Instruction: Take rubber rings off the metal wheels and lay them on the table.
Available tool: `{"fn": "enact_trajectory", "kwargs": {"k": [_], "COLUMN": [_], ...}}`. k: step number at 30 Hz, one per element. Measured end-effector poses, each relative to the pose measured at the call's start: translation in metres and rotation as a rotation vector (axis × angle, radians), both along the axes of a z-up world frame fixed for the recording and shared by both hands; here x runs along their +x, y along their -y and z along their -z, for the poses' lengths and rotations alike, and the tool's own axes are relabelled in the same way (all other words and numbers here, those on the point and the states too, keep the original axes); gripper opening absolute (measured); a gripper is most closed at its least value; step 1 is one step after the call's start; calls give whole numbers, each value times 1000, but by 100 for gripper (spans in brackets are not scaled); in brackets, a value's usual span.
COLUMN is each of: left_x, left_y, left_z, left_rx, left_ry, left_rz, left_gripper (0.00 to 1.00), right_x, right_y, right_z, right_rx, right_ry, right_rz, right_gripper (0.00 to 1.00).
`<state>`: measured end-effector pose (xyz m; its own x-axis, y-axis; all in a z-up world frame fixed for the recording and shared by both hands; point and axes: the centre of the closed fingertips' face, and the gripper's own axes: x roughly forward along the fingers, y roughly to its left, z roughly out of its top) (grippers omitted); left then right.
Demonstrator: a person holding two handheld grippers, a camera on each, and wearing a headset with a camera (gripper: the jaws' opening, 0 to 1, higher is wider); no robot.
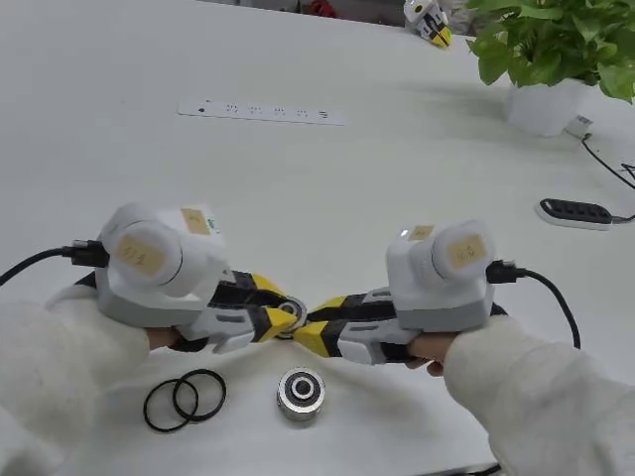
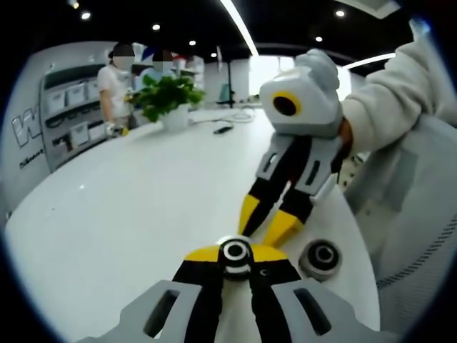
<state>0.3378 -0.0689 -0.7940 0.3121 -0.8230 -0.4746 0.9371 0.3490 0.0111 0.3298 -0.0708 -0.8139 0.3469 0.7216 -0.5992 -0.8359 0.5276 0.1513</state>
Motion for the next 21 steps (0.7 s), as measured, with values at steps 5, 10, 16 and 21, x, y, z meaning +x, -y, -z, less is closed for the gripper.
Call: {"fn": "enact_trajectory", "kwargs": {"k": [5,10,16,21], "left_x": [-2,-4,-5,-5], "left_y": [-1,-1,-1,-1], "left_z": [0,0,0,0], "left_rx": [5,5,6,4], "left_ry": [3,6,11,12], "left_rz": [11,15,21,21], "left_gripper": [14,14,14,14], "right_x": [-1,1,4,2], "right_y": [1,2,7,7], "right_z": [-1,-1,0,0], "right_rx": [-5,-5,86,111], "right_ry": [11,9,-177,-201], "right_rz": [-14,-2,138,164], "right_gripper": [4,1,0,0]}}
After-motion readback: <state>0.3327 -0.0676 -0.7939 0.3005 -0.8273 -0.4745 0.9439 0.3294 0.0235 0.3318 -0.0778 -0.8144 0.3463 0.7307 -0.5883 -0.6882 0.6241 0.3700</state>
